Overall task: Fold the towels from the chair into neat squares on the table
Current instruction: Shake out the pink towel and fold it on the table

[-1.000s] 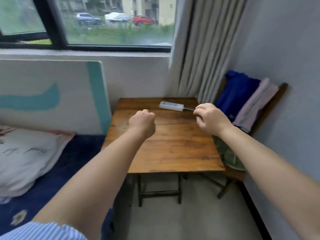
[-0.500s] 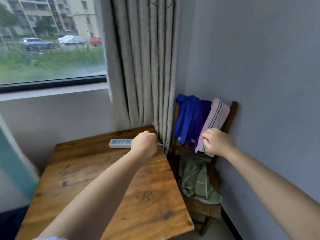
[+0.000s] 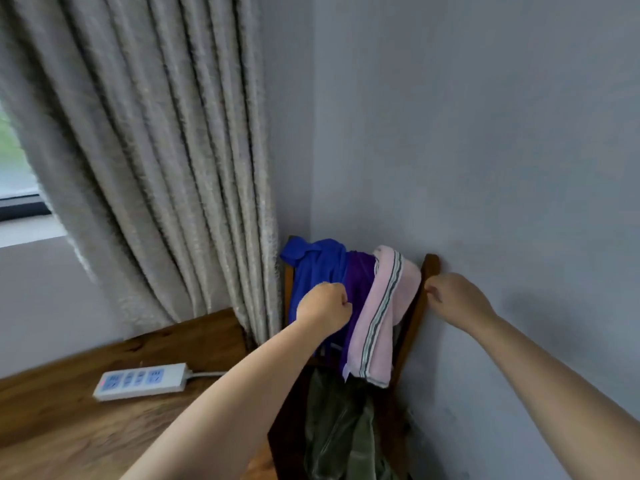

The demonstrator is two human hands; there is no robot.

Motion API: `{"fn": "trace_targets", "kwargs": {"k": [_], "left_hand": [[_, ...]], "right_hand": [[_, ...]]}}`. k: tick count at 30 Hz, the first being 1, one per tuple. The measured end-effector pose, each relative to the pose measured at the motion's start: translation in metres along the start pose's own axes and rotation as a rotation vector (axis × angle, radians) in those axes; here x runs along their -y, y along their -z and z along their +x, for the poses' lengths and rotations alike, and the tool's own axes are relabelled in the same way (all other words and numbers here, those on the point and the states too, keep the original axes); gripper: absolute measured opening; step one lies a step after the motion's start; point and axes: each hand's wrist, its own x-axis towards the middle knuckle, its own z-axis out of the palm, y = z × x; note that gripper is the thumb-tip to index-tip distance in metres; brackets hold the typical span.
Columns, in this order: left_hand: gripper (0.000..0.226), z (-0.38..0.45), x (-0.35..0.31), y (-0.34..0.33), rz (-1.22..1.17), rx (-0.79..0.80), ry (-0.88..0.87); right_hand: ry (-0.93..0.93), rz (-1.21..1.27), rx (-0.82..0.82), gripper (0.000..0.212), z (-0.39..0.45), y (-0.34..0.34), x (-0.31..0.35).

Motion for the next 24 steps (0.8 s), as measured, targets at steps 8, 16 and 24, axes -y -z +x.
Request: {"fn": "trace_targets", "kwargs": {"k": [8,16,24], "left_hand": [[0.019,0.108,-0.045,-0.057,-0.228,-0.005,0.167],[0.022,0.154,-0.055,-0.084,-0.191,-0.039,0.213],[0.041,0.164,-0.048,-0.073,-0.356,-0.113,0.096]], "right_hand": [[0.278,-0.248,0.05,0.021,0.117,-0.047,-0.057],[0.39,-0.198,-0.015,0.012,0.15,-0.083,-0.083],[0.272,0.072,-0.226,0.026,0.144,-0.068,-0.07]]}}
